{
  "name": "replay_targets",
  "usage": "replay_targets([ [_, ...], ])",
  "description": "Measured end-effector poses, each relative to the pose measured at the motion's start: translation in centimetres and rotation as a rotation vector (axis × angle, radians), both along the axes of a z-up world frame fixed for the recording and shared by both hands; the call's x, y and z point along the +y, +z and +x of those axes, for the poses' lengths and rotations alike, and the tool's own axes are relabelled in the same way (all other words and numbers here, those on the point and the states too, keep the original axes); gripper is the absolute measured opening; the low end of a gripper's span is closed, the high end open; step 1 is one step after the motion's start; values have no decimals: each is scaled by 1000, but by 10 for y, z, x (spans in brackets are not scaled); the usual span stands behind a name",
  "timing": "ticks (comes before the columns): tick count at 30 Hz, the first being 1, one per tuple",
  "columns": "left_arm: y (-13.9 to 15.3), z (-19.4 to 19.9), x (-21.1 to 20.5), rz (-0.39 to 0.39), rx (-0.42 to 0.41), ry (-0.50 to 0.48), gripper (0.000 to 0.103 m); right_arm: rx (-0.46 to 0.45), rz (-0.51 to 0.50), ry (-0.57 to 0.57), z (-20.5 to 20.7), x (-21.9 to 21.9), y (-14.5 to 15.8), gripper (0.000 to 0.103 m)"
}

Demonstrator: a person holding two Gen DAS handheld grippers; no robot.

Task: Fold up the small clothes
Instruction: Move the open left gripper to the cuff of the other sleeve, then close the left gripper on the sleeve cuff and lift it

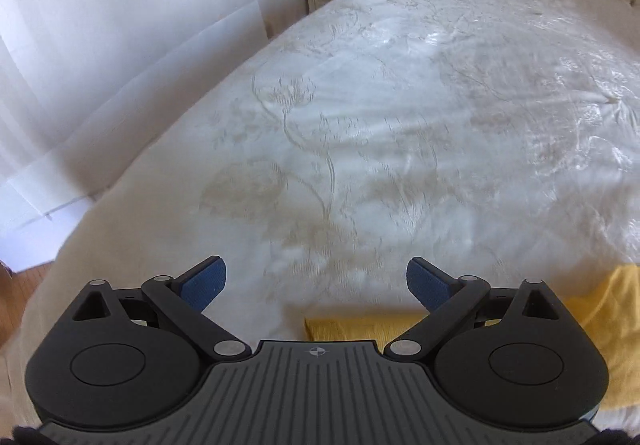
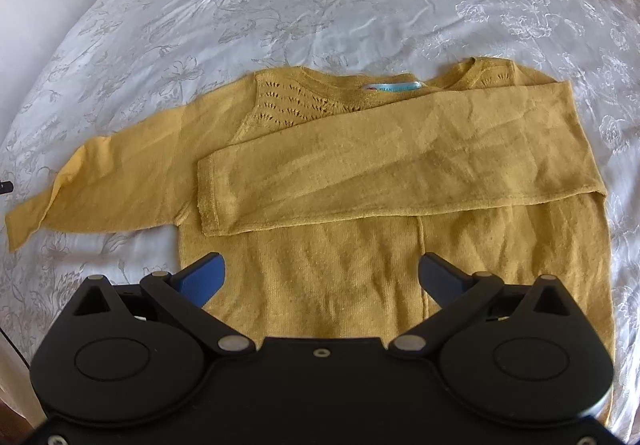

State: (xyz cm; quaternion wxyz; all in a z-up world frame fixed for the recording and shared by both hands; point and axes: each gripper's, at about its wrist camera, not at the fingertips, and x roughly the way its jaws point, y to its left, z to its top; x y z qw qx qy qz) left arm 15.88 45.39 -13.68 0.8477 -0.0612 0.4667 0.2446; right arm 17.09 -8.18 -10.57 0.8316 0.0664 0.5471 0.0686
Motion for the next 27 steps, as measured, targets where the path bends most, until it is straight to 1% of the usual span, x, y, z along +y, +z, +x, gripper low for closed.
replay_targets([
  [3,-8,-21,-7,-83,1,18,99,23,0,15,1,2,-6,102],
  [6,-21,-36,-17,-143,17,22,99,43,-13,52,2,9,-11,102],
  [9,-30,-42,-22,-155,20,0,97,48,-17,88,3,17,-13,102],
  [10,-32,-42,-23,-155,14,-9,92,46,-16,102,3,20,-12,102],
  [11,-32,-41,-24,-157,2,-12,72,42,-17,115,3,22,-11,102],
  [12,-32,-40,-24,-146,-1,4,59,34,-21,129,3,25,-9,102],
  [13,-32,-39,-23,-135,6,28,39,27,-26,143,3,27,-7,102],
  [14,-32,-38,-21,-141,7,57,31,19,-29,156,3,29,-6,102],
  [15,-31,-38,-19,-166,-7,86,27,13,-32,166,3,30,-4,102],
  [16,-28,-40,-16,-196,-34,119,13,8,-33,172,3,31,-3,102],
  [17,-25,-41,-15,-228,-60,148,7,5,-32,175,3,31,-3,102],
  [19,-14,-43,-19,-270,-116,170,7,3,-25,170,1,27,-2,102],
  [22,12,-41,-38,-302,-196,134,6,4,-13,159,-3,19,-3,102],
  [25,43,-39,-66,-353,-269,120,6,5,0,155,-8,9,-5,102],
  [27,65,-38,-89,-395,-335,106,6,5,15,154,-12,1,-7,102],
])
